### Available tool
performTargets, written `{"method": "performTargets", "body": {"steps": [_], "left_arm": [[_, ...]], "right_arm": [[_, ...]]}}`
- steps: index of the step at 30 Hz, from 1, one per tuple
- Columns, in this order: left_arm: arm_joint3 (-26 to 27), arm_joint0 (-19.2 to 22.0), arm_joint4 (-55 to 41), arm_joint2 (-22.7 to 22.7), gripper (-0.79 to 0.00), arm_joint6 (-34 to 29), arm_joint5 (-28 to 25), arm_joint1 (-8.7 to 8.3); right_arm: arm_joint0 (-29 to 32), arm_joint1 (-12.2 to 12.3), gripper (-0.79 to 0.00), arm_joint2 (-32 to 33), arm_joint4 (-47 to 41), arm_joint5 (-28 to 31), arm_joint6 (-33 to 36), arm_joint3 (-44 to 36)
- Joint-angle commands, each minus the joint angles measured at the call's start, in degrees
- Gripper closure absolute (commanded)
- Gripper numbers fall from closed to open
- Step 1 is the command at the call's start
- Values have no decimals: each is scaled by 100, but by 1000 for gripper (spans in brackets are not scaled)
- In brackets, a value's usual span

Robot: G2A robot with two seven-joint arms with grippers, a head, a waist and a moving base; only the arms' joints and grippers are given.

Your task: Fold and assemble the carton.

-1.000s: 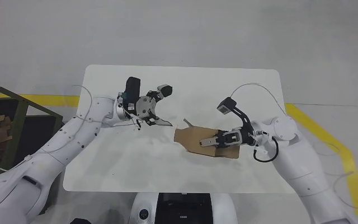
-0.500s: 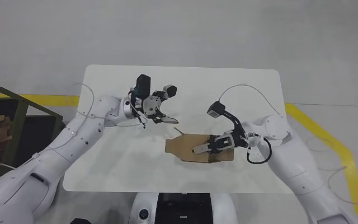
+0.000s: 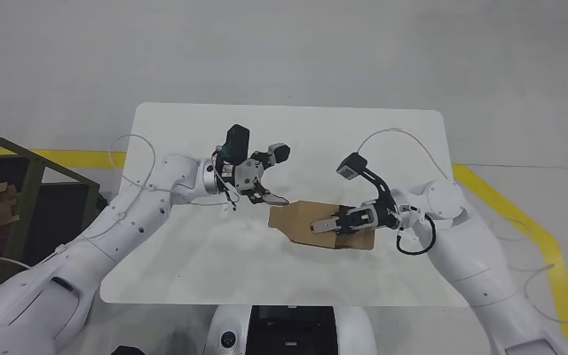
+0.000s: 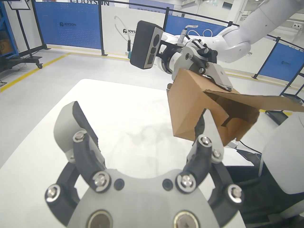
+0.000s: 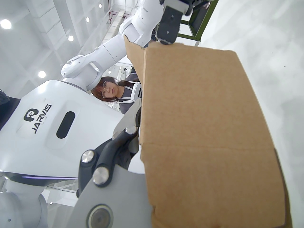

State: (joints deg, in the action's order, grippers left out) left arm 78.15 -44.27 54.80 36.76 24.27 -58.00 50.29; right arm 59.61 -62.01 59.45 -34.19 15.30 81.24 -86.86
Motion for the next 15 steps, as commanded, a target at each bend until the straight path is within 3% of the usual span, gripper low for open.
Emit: {"method": "performTargets", "body": {"steps": [1, 15], "left_arm": [[49, -6, 17, -31, -785, -35, 0, -15], [152, 208, -118, -298, -785, -191, 0, 17]], "right_arm": [[4, 3, 0, 12, -3, 3, -2, -9], [-9, 1, 0, -31, 1, -28, 21, -52]]}}
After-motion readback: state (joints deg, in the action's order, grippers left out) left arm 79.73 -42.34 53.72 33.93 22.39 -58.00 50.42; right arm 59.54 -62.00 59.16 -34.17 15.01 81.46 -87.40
